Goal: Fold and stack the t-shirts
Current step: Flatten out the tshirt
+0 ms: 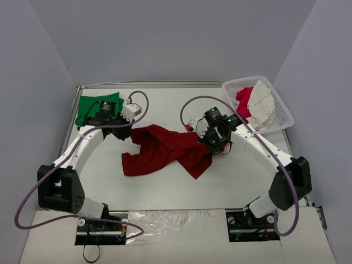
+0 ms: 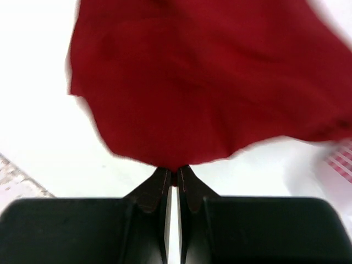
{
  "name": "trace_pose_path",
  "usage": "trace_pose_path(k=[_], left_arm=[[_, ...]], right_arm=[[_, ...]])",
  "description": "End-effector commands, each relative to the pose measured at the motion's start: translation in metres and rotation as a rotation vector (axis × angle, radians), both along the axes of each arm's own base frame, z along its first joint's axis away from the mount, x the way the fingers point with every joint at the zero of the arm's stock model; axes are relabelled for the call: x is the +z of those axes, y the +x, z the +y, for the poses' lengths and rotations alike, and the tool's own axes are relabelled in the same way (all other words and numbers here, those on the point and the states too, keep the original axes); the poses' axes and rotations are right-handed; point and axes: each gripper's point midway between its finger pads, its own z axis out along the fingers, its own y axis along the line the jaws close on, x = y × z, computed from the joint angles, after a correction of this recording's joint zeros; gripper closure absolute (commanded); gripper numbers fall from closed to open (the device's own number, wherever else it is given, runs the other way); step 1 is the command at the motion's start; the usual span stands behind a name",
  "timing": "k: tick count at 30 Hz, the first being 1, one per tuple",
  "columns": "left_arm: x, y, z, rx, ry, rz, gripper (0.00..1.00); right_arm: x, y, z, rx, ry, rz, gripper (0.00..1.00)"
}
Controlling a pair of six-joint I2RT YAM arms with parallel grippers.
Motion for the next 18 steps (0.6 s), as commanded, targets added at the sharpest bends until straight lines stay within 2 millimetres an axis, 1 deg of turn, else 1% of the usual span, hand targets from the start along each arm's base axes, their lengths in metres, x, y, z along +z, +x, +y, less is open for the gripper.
trace_pose_path(k=[1,2,3,4,5,6,7,8,9,10,11,12,13,14,15,16,17,18], left_arm=[[0.056,0.008,0.017,0.061,0.051,-0.141,0.98],[0.068,0.012,0.020,0.089,0.054,-0.171,0.98],[0.079,0.014,0.023,0.108,0.059,-0.200,0.98],[0.086,0.016,0.026,0.127,0.067,-0.213,0.98],[0.104,0.022,0.030,0.159,0.072,-0.251,0.97],[0.112,0.025,0.032,0.172,0.075,-0.263,0.98],[0.117,0.025,0.033,0.184,0.074,-0.259,0.98],[0.137,0.029,0.032,0.205,0.053,-0.294,0.98],[0.144,0.030,0.031,0.206,0.044,-0.299,0.98],[0.153,0.030,0.031,0.213,0.033,-0.314,0.98],[0.163,0.032,0.031,0.233,0.020,-0.332,0.98],[0.182,0.034,0.034,0.251,0.014,-0.381,0.98],[0.193,0.035,0.036,0.270,0.012,-0.409,0.98],[0.202,0.035,0.042,0.297,0.021,-0.434,0.98],[0.218,0.033,0.043,0.305,0.014,-0.467,0.98],[0.226,0.030,0.044,0.305,0.013,-0.481,0.97],[0.236,0.024,0.045,0.302,0.006,-0.504,0.98],[0.243,0.019,0.045,0.299,0.000,-0.517,0.98]], right_arm=[[0.053,0.025,-0.033,-0.124,0.004,-0.139,1.00],[0.061,0.036,-0.045,-0.166,0.006,-0.168,1.00],[0.070,0.043,-0.050,-0.186,0.010,-0.195,1.00],[0.088,0.056,-0.053,-0.203,0.026,-0.245,1.00],[0.098,0.067,-0.063,-0.238,0.031,-0.279,1.00],[0.115,0.082,-0.066,-0.262,0.049,-0.322,1.00],[0.125,0.092,-0.071,-0.284,0.057,-0.350,1.00],[0.135,0.104,-0.084,-0.332,0.069,-0.379,1.00],[0.138,0.113,-0.084,-0.347,0.092,-0.380,1.00],[0.160,0.124,-0.087,-0.367,0.119,-0.435,1.00],[0.171,0.133,-0.094,-0.399,0.134,-0.471,1.00],[0.177,0.140,-0.096,-0.419,0.142,-0.489,1.00],[0.199,0.149,-0.096,-0.432,0.169,-0.549,1.00],[0.208,0.152,-0.098,-0.448,0.184,-0.571,1.00],[0.216,0.156,-0.103,-0.469,0.199,-0.588,1.00],[0.227,0.156,-0.104,-0.476,0.217,-0.610,1.00],[0.242,0.156,-0.103,-0.480,0.241,-0.642,1.00],[0.256,0.149,-0.103,-0.478,0.261,-0.670,1.00]])
